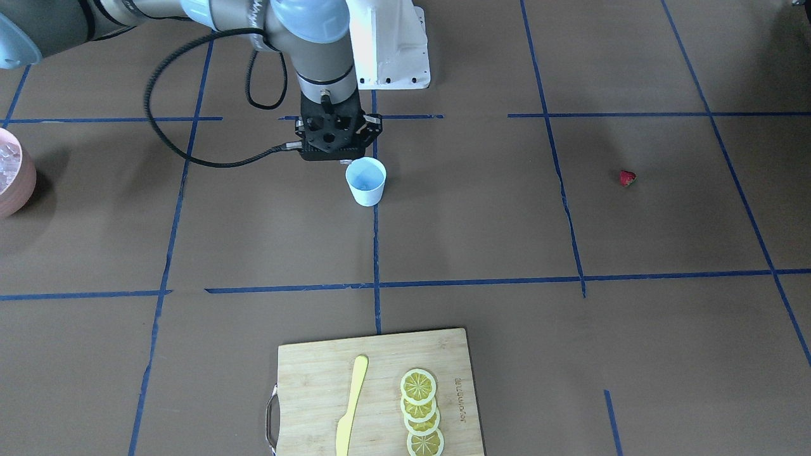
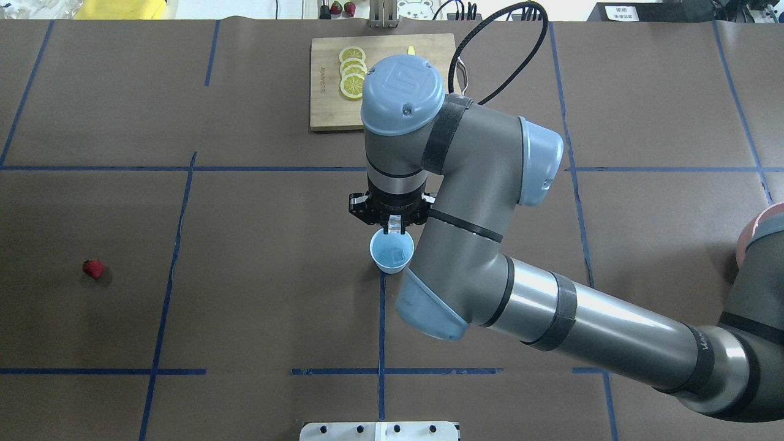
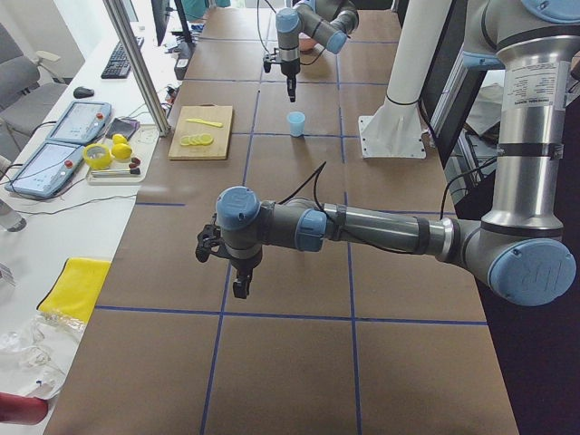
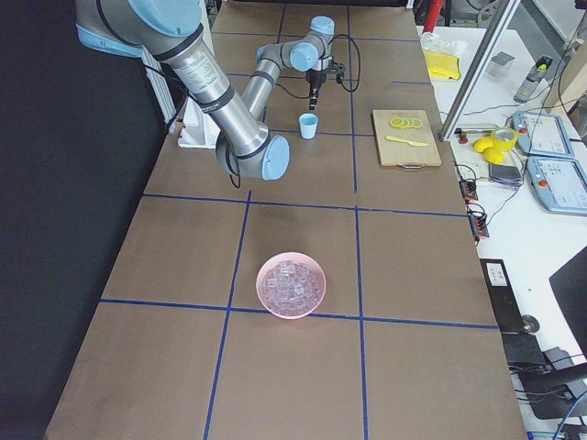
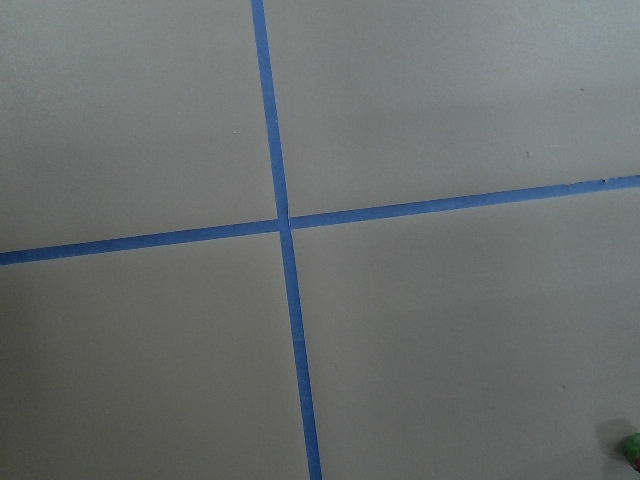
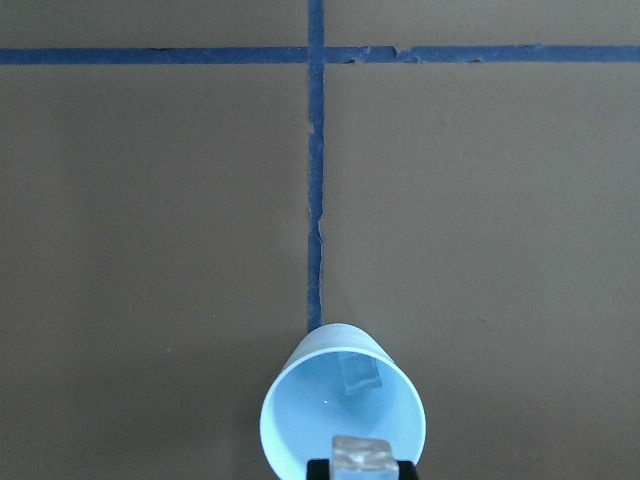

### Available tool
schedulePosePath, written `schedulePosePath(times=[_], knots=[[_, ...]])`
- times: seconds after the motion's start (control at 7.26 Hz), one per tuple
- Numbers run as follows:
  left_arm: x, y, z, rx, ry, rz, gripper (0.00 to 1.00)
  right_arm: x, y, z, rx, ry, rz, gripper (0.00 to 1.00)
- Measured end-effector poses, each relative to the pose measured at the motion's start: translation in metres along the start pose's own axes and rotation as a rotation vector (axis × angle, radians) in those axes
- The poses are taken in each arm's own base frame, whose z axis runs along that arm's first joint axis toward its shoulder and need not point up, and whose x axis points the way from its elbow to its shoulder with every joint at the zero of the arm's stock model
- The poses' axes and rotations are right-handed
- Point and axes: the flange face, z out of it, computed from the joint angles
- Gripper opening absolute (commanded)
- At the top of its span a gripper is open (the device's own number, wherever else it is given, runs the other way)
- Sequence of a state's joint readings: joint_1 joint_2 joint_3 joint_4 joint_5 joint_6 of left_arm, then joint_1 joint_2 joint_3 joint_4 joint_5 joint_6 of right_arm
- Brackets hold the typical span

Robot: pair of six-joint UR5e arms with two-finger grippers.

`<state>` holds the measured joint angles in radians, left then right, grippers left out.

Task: Put ice and strawberries in cup
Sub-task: 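Lower the right gripper into the cup mouth and release the cube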

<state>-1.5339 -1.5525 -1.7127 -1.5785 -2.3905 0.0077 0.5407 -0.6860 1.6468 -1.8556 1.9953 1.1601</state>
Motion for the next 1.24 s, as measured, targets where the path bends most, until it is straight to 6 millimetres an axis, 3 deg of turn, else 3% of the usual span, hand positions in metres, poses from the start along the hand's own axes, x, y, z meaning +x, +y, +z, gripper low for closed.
schedulePosePath(times=[0.55,0.69,0.83,0.96,1.24], knots=[[0.0,-0.001,0.0,0.0,-0.001,0.0,1.0,-0.015,0.019,0.031,-0.011,0.041,-0.025,0.06],[0.0,-0.001,0.0,0.0,-0.001,0.0,1.0,-0.015,0.019,0.035,-0.013,0.048,-0.025,0.24],[0.0,-0.001,0.0,0.0,-0.001,0.0,1.0,-0.014,0.019,0.037,-0.014,0.051,-0.024,0.55],[0.0,-0.001,0.0,0.0,-0.001,0.0,1.0,-0.013,0.019,0.037,-0.014,0.053,-0.023,0.96],[0.0,-0.001,0.0,-0.001,-0.001,0.0,1.0,-0.012,0.018,0.039,-0.01,0.057,-0.022,0.99]])
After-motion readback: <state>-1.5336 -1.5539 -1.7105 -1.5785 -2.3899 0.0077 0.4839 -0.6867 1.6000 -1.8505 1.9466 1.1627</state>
